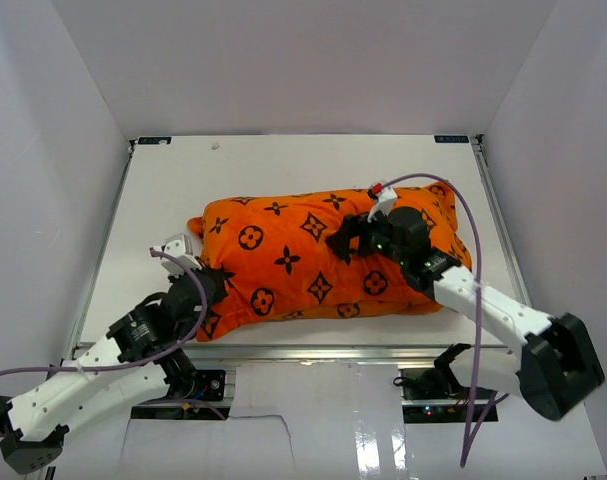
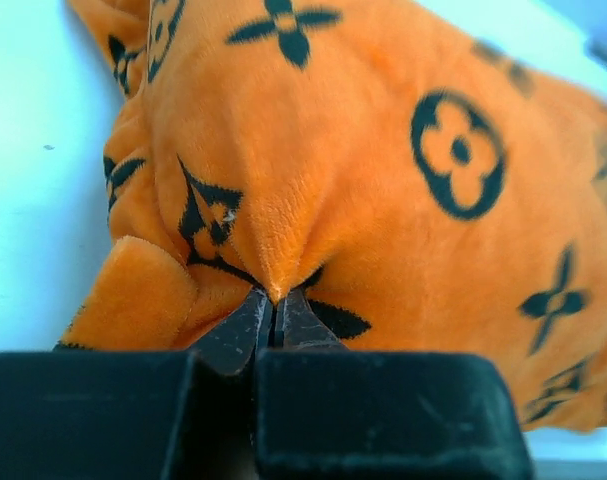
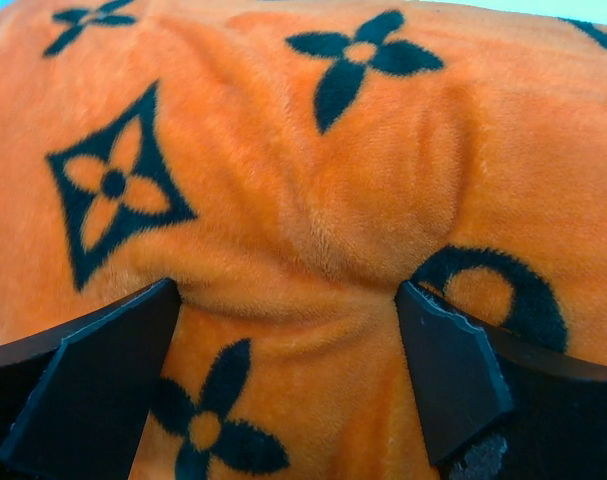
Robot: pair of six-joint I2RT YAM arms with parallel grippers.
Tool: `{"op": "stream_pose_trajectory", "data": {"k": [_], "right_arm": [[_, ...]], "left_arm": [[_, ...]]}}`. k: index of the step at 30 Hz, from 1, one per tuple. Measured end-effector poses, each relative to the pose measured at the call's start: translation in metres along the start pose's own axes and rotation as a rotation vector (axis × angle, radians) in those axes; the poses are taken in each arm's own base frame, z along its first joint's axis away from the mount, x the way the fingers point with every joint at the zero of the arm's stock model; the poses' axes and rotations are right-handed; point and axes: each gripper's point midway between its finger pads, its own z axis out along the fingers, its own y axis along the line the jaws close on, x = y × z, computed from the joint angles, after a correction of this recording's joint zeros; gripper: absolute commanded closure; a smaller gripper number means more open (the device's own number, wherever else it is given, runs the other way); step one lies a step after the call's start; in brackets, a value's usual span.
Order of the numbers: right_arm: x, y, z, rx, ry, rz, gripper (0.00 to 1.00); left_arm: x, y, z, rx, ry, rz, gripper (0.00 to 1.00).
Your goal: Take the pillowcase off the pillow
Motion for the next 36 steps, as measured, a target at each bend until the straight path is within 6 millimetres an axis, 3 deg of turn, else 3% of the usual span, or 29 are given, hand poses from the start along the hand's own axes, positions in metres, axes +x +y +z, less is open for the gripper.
{"op": "stream_pose_trajectory", "data": {"k": [3, 6, 7, 8, 10, 12, 15, 19, 23, 26, 30, 36], "right_arm": [[-0.015, 0.005, 0.040, -0.009, 0.021, -0.014, 0.05], [-0.039, 0.009, 0.071, -0.004, 0.024, -0.038, 0.06], [-0.045, 0.010, 0.076, 0.002, 0.024, -0.041, 0.06], [-0.051, 0.010, 0.079, 0.013, 0.024, -0.041, 0.07], [-0.061, 0.007, 0.077, 0.055, 0.025, -0.039, 0.08], [-0.069, 0.004, 0.067, 0.105, 0.015, -0.032, 0.09], [-0.079, -0.004, 0.036, 0.187, -0.012, -0.007, 0.10], [-0.101, -0.037, -0.012, 0.313, -0.123, 0.060, 0.10], [-0.094, -0.115, -0.054, 0.512, -0.178, 0.188, 0.10], [-0.065, -0.160, -0.076, 0.641, -0.145, 0.275, 0.10], [-0.040, -0.176, -0.094, 0.697, -0.135, 0.348, 0.10], [-0.020, -0.196, -0.107, 0.746, -0.189, 0.437, 0.09]], "left_arm": [[0.022, 0.019, 0.017, -0.086, 0.008, 0.067, 0.80], [0.024, 0.020, 0.030, -0.164, 0.006, 0.138, 0.64], [0.020, 0.015, 0.032, -0.173, 0.005, 0.153, 0.53], [0.014, 0.009, 0.032, -0.173, 0.000, 0.161, 0.35], [-0.002, -0.006, 0.031, -0.151, -0.026, 0.143, 0.22], [-0.023, -0.022, 0.025, -0.115, -0.061, 0.098, 0.14], [-0.046, -0.039, 0.017, -0.073, -0.093, 0.049, 0.07], [-0.054, -0.054, 0.009, -0.009, -0.075, 0.024, 0.06], [-0.032, -0.054, 0.015, 0.005, -0.007, 0.060, 0.04], [0.000, -0.040, 0.026, -0.039, 0.064, 0.127, 0.04], [0.035, -0.022, 0.039, -0.111, 0.154, 0.222, 0.04], [0.050, -0.014, 0.046, -0.144, 0.180, 0.237, 0.06]]}}
